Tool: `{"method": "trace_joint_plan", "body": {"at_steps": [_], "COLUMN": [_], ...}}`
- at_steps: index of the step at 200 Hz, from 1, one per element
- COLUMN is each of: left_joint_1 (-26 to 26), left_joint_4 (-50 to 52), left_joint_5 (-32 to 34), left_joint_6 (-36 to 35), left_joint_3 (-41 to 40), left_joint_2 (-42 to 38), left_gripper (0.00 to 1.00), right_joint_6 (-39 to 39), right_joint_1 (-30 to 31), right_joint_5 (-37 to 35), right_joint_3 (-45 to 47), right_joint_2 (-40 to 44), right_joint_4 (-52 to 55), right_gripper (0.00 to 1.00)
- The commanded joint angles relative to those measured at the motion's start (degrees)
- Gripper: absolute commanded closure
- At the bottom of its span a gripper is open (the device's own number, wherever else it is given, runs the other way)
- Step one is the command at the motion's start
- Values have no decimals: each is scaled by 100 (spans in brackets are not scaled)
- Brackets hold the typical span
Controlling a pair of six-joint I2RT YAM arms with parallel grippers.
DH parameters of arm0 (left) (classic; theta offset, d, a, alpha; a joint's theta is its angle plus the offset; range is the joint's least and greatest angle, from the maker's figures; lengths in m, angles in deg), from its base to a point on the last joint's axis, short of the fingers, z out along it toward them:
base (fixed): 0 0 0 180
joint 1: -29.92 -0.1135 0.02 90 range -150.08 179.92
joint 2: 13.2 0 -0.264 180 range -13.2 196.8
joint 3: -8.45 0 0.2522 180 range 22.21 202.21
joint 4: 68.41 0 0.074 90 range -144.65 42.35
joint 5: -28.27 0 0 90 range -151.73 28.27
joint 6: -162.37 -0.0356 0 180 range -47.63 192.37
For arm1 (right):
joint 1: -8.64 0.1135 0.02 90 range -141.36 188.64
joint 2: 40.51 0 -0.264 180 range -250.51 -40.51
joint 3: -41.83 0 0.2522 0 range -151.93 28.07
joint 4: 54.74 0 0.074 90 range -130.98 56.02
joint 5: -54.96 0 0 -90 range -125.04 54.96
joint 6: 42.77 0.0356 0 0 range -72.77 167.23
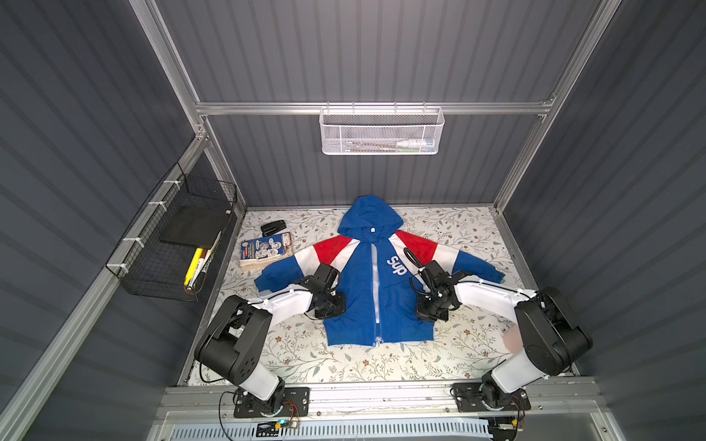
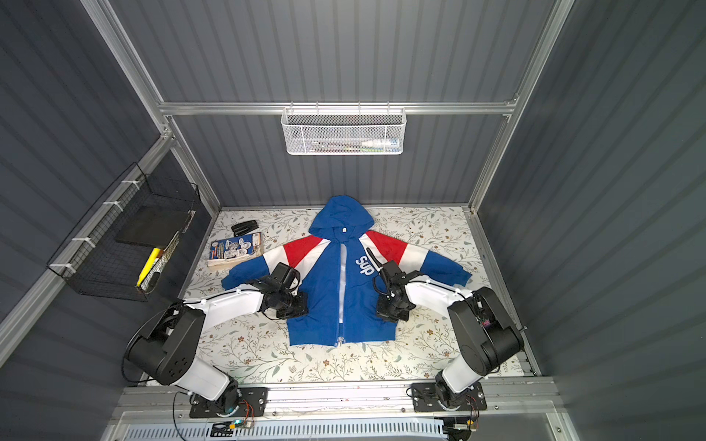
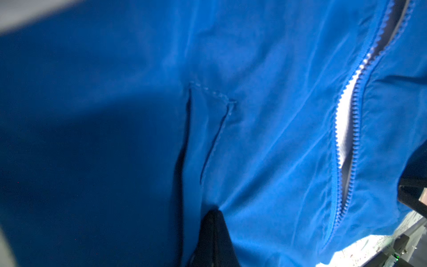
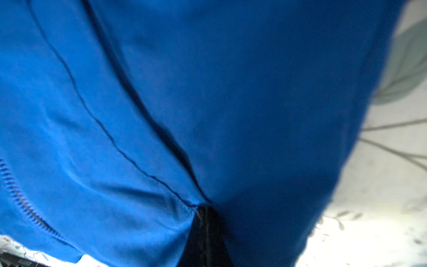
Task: Unzip the jacket
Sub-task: Smooth out the jacket at the center of the board.
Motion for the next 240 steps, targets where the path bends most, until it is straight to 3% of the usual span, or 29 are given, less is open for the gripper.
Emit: {"method": "trace_joint_plan", "body": {"at_steps": [1,57,76,103,131,168,208,240], "left_joint_1": [2,1,2,2,-7,-49,-1101,-1973], "left_joint_4": [685,597,477,380,51,72,184,308], "left_joint_5": [403,343,223,210,52,324,997,1897], "left_joint_6": [231,264,181,-73,-47,-134,-175,-46], "left_joint_3": [-234,-293,-123,432,922,1190,1188,1171], "left_joint_2": [-93,-103,-75,-89,-415,-379,-565,-594], "left_gripper": [100,100,100,85,73,75,60,57], "right_joint_6": [265,438,267,-151,-538,-537,-578,-800], "right_joint_1": [-34,-87,-87,-71,-108,-546,-1689,-1966], "right_joint_5": [-733,-928,-700,-417,-1067,-1548,-1180,-1466], "right_joint_3": [260,410,385,322,-33,-407,-552,-934], "right_joint_2": [-182,72,257,1059,1630,1397,1165,954], "right_joint_4": [599,734,607,209,292,674,423,580], "right_gripper": [100,100,100,100,89,88,77,76]}}
